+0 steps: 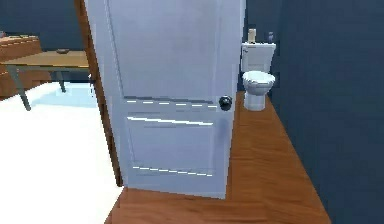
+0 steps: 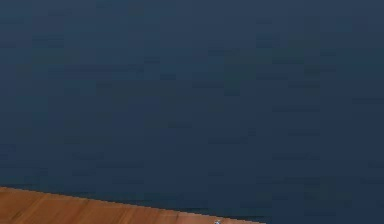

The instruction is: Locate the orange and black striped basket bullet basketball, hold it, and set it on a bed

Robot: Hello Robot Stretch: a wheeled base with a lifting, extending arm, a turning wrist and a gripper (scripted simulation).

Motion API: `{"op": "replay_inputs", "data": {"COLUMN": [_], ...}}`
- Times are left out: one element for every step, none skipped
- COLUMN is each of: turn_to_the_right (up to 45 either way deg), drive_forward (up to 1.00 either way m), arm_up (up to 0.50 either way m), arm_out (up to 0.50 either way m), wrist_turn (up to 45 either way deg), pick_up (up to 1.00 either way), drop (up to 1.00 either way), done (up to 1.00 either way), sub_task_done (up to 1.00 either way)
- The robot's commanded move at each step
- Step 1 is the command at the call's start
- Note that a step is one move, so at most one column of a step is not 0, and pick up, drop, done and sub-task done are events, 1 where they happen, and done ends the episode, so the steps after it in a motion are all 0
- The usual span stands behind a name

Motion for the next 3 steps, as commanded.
{"op": "replay_inputs", "data": {"turn_to_the_right": [-30.0, 0.0, -27.0], "drive_forward": [0.00, 0.95, 0.00], "arm_up": [0.00, 0.00, 0.00], "arm_out": [0.00, 0.00, 0.00], "wrist_turn": [0.0, 0.0, 0.0], "pick_up": [0.00, 0.00, 0.00], "drop": [0.00, 0.00, 0.00], "done": [0.00, 0.00, 0.00], "sub_task_done": [0.00, 0.00, 0.00]}}
